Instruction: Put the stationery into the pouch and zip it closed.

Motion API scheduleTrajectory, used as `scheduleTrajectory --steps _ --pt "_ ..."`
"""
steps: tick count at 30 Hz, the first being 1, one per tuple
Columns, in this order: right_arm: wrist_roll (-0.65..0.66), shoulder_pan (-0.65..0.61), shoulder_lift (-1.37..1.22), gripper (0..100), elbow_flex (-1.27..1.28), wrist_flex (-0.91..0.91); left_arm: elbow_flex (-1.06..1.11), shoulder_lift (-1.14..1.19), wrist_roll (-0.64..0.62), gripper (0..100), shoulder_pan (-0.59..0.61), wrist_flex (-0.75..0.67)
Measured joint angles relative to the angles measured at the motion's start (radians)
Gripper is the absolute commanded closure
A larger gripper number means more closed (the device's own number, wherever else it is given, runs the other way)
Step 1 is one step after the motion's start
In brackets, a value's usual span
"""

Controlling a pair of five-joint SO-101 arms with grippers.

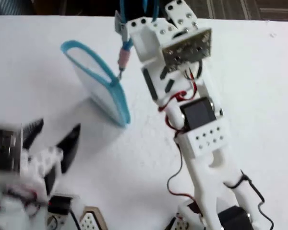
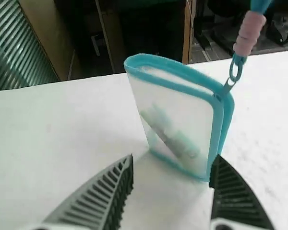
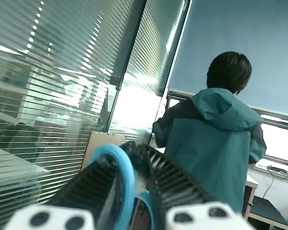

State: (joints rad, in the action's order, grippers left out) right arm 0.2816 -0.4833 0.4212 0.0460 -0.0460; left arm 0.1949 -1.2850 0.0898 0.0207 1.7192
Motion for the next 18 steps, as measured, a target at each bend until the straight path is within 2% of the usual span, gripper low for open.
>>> scheduleTrajectory --steps 6,12,18 --pt "0.000 -0.017 -0.026 98.2 -0.026 0.000 0.229 -0.061 -0.068 71 -0.021 -0.117" --pt "0.000 -0.015 -0.026 98.2 -0.026 0.000 0.296 -0.009 -0.195 71 -0.219 -0.255" --pt "0.000 -0.017 -0.026 98.2 -0.028 0.000 0.336 0.229 -0.354 71 -0.330 -0.397"
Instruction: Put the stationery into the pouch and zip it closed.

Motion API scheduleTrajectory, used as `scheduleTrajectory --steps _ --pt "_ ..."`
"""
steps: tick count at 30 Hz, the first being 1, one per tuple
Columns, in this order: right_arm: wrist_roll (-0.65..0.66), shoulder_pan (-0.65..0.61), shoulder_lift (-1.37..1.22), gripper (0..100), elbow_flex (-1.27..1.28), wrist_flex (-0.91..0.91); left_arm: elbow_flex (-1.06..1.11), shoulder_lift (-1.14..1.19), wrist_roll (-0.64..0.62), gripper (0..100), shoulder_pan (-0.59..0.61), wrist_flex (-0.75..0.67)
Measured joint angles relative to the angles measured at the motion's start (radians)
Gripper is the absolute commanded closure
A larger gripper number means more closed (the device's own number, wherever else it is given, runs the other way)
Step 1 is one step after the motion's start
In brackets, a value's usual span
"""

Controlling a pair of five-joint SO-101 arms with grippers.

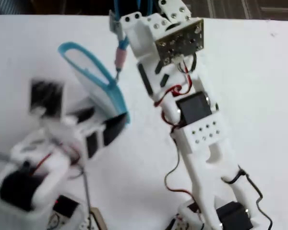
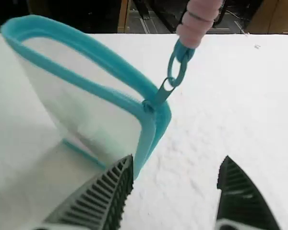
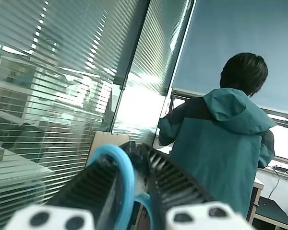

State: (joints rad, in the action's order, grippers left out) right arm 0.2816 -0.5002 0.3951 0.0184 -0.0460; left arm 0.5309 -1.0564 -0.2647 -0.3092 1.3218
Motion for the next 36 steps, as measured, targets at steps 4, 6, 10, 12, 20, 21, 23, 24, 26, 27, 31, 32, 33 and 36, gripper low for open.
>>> scheduleTrajectory --steps 4,6,10,12,20,21,23,24,26,27,31,32,33,36 --pt "0.000 0.000 0.000 98.2 0.000 0.000 -0.003 0.137 -0.055 71 -0.009 -0.063" --pt "0.000 0.000 0.000 98.2 0.000 0.000 -0.006 0.183 -0.100 72 -0.009 -0.071" --pt "0.000 0.000 0.000 98.2 0.000 0.000 -0.038 0.241 -0.137 76 0.034 -0.075" --pt "0.000 0.000 0.000 98.2 0.000 0.000 -0.043 0.259 -0.143 78 0.081 -0.083" --pt "0.000 -0.002 -0.002 98.2 0.000 0.000 -0.049 0.275 -0.123 88 0.203 -0.104" --pt "0.000 -0.002 -0.003 98.2 0.000 0.000 -0.049 0.275 -0.100 90 0.204 -0.104" --pt "0.000 0.000 -0.005 98.2 0.000 0.000 -0.049 0.275 -0.043 95 0.204 -0.109" --pt "0.000 0.000 -0.005 98.2 0.000 0.000 -0.049 0.275 -0.011 97 0.204 -0.114" --pt "0.000 -0.002 -0.005 98.2 0.000 0.000 -0.049 0.275 0.057 97 0.204 -0.114" --pt "0.000 -0.002 -0.005 98.2 0.000 0.000 -0.049 0.275 0.083 97 0.204 -0.114" --pt "0.000 -0.002 -0.005 98.2 0.000 0.000 -0.049 0.275 0.135 98 0.204 -0.104" --pt "0.000 -0.002 -0.005 98.2 0.000 0.000 -0.054 0.275 0.146 98 0.204 -0.094" --pt "0.000 -0.002 -0.005 98.2 0.000 0.000 -0.064 0.275 0.155 98 0.204 -0.080" --pt "0.000 0.017 -0.012 98.2 0.000 0.000 -0.103 0.275 0.178 98 0.204 -0.026"
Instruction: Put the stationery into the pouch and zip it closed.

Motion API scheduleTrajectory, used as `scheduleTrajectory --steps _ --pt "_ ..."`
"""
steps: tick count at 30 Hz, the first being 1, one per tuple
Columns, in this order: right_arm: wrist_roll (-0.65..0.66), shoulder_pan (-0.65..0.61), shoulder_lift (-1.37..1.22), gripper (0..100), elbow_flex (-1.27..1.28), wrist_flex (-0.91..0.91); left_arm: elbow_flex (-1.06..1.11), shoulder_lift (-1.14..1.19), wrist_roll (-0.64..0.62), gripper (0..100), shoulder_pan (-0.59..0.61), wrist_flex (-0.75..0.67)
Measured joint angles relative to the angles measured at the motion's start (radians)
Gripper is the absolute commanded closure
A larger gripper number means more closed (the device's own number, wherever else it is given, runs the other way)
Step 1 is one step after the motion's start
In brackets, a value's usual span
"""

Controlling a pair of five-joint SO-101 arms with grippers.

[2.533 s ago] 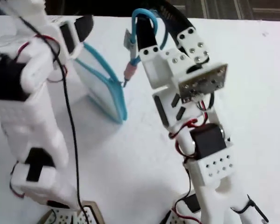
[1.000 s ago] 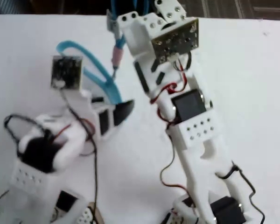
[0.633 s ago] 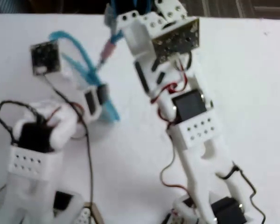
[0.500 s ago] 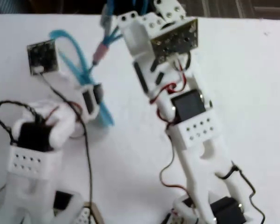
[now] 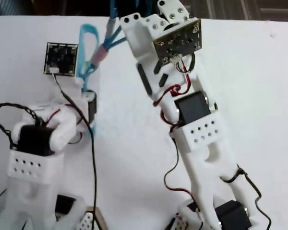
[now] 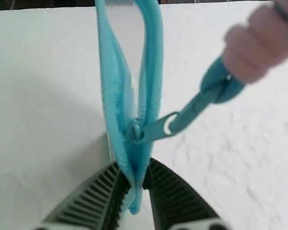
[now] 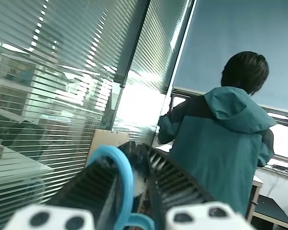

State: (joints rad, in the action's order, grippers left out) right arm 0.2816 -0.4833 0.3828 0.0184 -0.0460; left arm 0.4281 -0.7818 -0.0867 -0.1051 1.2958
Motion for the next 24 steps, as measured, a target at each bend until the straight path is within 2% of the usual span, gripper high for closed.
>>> scheduleTrajectory --steps 7,13,18,24 --pt "0.000 0.130 -0.120 98.2 -0.072 0.049 -0.203 0.002 0.157 98 0.000 0.192" --pt "-0.002 0.187 -0.258 98.2 -0.189 0.057 -0.361 -0.006 0.311 98 0.000 0.361" --pt "-0.002 0.233 -0.411 98.2 -0.285 0.057 -0.379 -0.127 0.370 98 0.000 0.385" --pt "-0.002 0.284 -0.603 98.2 -0.430 0.057 -0.379 -0.276 0.379 98 0.000 0.433"
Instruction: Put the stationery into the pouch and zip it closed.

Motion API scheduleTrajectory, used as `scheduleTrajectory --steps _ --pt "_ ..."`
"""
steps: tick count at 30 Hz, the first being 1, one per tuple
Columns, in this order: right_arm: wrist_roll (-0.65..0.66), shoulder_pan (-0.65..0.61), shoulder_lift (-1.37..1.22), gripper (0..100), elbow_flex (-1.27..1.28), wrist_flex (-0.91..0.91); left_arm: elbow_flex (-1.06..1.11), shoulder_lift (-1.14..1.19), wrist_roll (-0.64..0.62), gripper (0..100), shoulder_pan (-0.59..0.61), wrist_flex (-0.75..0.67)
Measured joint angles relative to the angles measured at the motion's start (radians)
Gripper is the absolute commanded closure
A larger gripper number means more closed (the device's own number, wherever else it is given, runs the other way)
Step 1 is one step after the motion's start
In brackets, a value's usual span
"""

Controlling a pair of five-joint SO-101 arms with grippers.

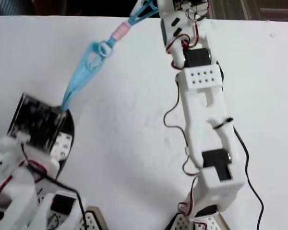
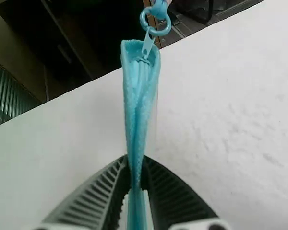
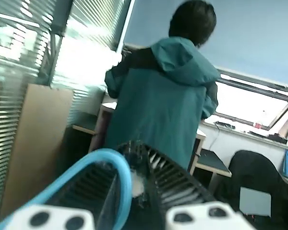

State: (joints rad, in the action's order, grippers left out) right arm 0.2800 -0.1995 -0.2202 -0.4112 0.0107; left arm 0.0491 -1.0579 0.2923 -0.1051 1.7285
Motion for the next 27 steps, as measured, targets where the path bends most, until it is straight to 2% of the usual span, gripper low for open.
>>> scheduleTrajectory --steps 6,11,17,21,24,27 --pt "0.002 0.038 -0.157 98.2 -0.140 0.000 -0.009 -0.057 0.000 98 0.000 0.028" --pt "0.087 0.077 -0.279 98.2 -0.252 0.000 -0.009 -0.091 0.000 98 -0.002 0.028" --pt "0.107 0.123 -0.359 98.2 -0.364 -0.028 -0.008 -0.103 0.000 98 -0.002 0.028" --pt "0.110 0.124 -0.361 98.1 -0.443 -0.126 -0.008 -0.103 0.000 98 -0.002 0.028" --pt "0.117 0.126 -0.359 96.7 -0.531 -0.272 -0.008 -0.104 0.000 98 -0.002 0.009" --pt "0.133 0.107 -0.336 87.3 -0.600 -0.482 0.014 -0.112 0.000 98 0.014 -0.058"
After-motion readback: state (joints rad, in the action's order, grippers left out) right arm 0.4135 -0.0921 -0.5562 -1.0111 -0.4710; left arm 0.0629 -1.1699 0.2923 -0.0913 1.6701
